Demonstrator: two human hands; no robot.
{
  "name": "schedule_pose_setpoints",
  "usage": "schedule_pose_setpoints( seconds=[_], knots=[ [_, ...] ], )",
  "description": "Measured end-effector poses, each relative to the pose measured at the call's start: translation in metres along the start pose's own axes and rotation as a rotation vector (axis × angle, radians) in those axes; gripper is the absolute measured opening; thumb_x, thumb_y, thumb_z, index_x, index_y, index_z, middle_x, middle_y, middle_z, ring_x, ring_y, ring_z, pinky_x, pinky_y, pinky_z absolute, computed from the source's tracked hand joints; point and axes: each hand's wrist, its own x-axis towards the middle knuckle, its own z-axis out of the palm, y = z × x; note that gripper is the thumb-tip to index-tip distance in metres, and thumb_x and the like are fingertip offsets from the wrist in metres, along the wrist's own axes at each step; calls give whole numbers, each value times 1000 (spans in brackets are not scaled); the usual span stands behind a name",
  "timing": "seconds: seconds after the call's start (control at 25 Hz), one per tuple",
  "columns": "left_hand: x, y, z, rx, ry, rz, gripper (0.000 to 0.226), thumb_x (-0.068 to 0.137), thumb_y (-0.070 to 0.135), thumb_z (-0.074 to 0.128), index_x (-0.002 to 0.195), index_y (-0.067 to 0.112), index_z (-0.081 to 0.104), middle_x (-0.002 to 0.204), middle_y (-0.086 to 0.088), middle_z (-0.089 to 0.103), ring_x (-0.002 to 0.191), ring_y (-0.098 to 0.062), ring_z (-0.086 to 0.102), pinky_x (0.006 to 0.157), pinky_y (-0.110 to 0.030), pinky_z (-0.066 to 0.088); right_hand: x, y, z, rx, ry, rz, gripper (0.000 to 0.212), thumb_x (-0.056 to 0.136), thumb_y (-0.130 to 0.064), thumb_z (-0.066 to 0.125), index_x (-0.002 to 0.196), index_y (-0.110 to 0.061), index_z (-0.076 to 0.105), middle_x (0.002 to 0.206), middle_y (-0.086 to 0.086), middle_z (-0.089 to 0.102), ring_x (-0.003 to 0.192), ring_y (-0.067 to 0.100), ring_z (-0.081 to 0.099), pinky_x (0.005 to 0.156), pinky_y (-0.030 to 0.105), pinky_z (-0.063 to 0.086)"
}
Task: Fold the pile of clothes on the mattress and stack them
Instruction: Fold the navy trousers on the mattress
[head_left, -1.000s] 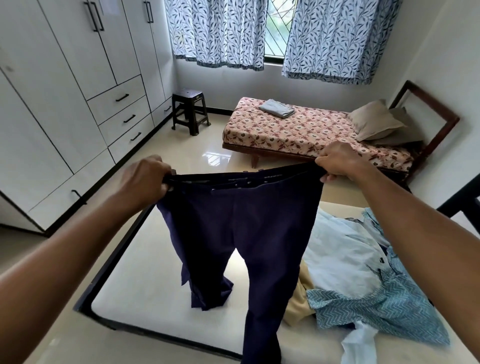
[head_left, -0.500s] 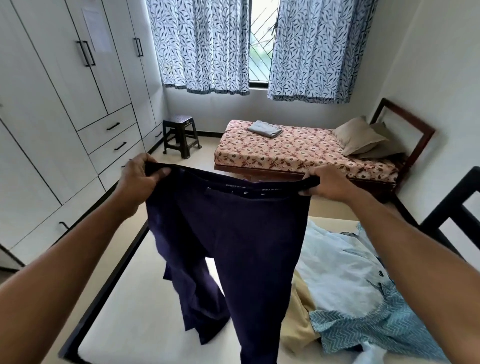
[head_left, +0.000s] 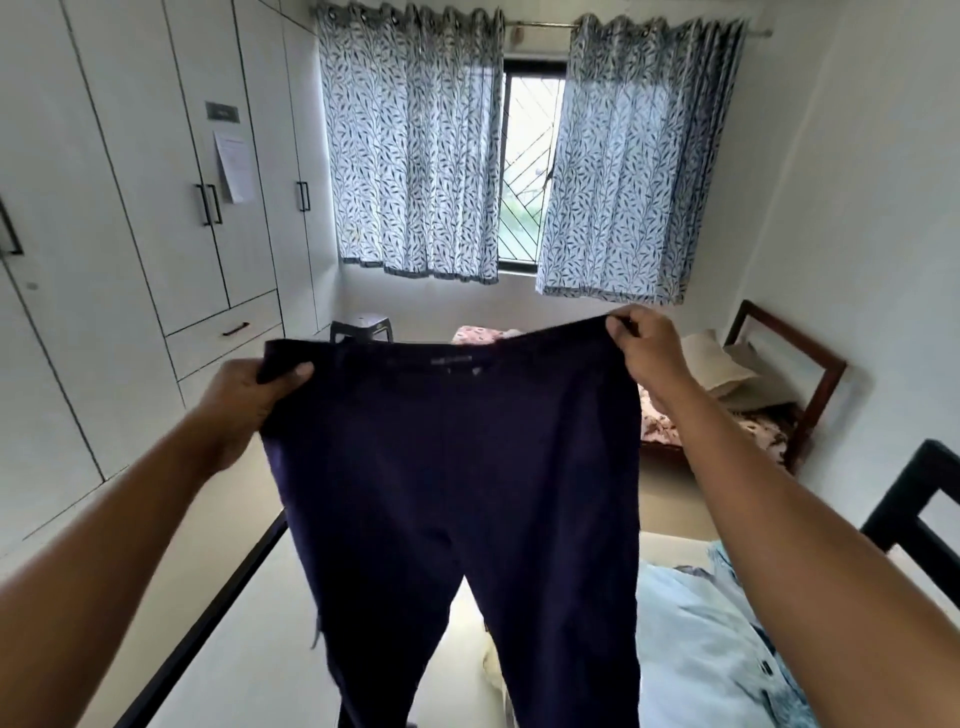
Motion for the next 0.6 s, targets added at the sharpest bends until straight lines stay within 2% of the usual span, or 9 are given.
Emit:
schedule_pose_setpoints(
  seconds=[0.04, 0.16, 0.2, 0.32, 0.36, 0.44, 0.48, 0.52, 0.6],
  knots=[
    [-1, 6, -1, -55, 30, 29, 15, 85, 31, 73, 85, 19, 82, 106, -19, 76, 86, -24, 73, 83, -37, 61, 3, -3, -2, 45, 36, -28, 11, 103, -24, 60, 101, -26, 71, 103, 0, 73, 99, 22, 68, 94, 44, 55],
    [2, 30, -4, -129, -35, 81, 16, 92, 27, 67, 85, 23, 82, 90, 1, 79, 79, -12, 74, 71, -24, 62, 4, -26, -11, 402, 112, -13, 25, 107, -26, 51, 101, -26, 75, 105, 2, 73, 97, 17, 66, 86, 32, 55],
    [3, 35, -3, -91, -13, 101, 18, 95, 27, 67, 84, 25, 81, 85, 4, 78, 76, -12, 73, 70, -26, 62, 1, -28, -8, 396, 105, 16, 28, 109, -28, 48, 101, -27, 75, 105, 1, 73, 98, 16, 66, 83, 28, 54],
    [11, 29, -5, 192, 193, 215, 15, 95, 38, 72, 82, 30, 73, 74, 3, 66, 72, -17, 59, 72, -36, 52, -13, -12, 12, 68, 5, 84, 31, 110, -30, 45, 94, -27, 71, 100, -1, 71, 103, 23, 68, 82, 29, 51],
    [13, 25, -9, 242, 212, 241, 15, 94, 40, 72, 81, 32, 72, 74, 1, 62, 72, -19, 55, 73, -38, 48, -17, -11, 13, 97, -31, 110, 30, 109, -36, 49, 93, -25, 72, 99, 0, 72, 102, 25, 69, 83, 30, 52],
    [11, 29, -15, 132, 183, 212, 16, 92, 38, 76, 78, 30, 74, 79, -5, 61, 76, -20, 55, 76, -39, 47, -23, -20, 4, 267, -118, 120, 41, 96, -54, 66, 101, -14, 75, 103, 6, 76, 101, 25, 71, 90, 38, 58],
    [7, 35, -17, 47, 139, 190, 16, 90, 38, 78, 79, 27, 76, 82, -7, 65, 79, -22, 58, 78, -39, 51, -26, -28, -5, 318, -211, 93, 49, 88, -52, 76, 107, -7, 75, 107, 9, 77, 102, 25, 73, 94, 41, 59],
    [2, 44, -20, -18, 86, 189, 14, 89, 36, 77, 81, 24, 78, 84, -6, 70, 80, -22, 64, 78, -38, 56, -29, -36, -13, 322, -327, 71, 50, 82, -42, 82, 111, -2, 74, 110, 13, 77, 103, 26, 73, 95, 42, 59],
    [-11, 65, -30, -75, -2, 206, 19, 95, 19, 65, 85, 19, 81, 83, 0, 78, 76, -15, 73, 76, -28, 63, -35, -53, -31, 241, -482, 34, 40, 78, -17, 87, 113, -1, 75, 112, 15, 77, 104, 28, 74, 96, 41, 60]
  ],
)
